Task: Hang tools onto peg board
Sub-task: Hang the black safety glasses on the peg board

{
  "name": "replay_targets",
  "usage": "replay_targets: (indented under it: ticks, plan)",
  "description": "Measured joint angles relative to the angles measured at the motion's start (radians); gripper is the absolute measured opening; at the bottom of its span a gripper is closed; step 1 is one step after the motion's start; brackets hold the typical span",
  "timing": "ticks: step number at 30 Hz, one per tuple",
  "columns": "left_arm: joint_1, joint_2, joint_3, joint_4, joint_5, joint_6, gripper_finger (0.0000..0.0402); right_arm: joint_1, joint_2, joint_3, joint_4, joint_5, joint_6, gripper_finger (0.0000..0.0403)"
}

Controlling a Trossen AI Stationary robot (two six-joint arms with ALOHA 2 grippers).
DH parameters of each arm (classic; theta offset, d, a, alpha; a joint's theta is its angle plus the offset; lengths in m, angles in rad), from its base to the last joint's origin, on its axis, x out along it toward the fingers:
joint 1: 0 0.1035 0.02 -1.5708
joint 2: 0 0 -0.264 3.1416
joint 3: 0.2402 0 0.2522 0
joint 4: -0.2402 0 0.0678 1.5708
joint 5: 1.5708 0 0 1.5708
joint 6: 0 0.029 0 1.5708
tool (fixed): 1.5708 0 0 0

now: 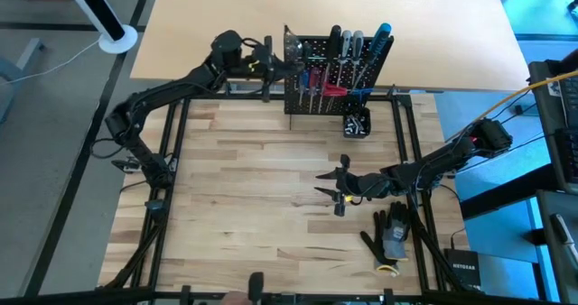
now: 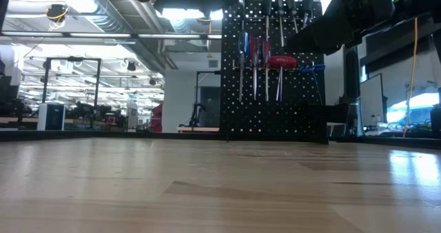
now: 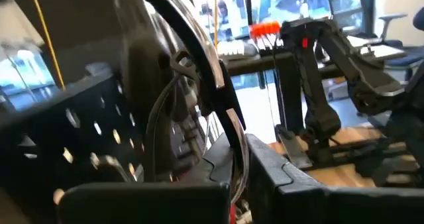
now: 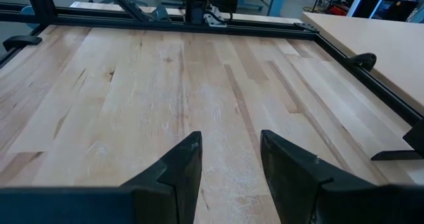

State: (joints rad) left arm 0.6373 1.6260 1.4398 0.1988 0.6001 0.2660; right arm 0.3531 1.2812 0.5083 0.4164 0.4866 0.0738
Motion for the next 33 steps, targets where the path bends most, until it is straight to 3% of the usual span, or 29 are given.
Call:
replay_targets:
  ticks: [18, 33]
  plan:
    - [0.003, 0.0, 0.009, -0.228, 0.014, 0.054, 0.0009, 0.0, 0.0, 0.0, -0.008, -0.008, 0.024, 0.0156]
    - [0.022, 0.0, 0.009, -0.249, 0.014, 0.049, 0.0063, 0.0, 0.0, 0.0, -0.007, -0.008, 0.025, 0.0156]
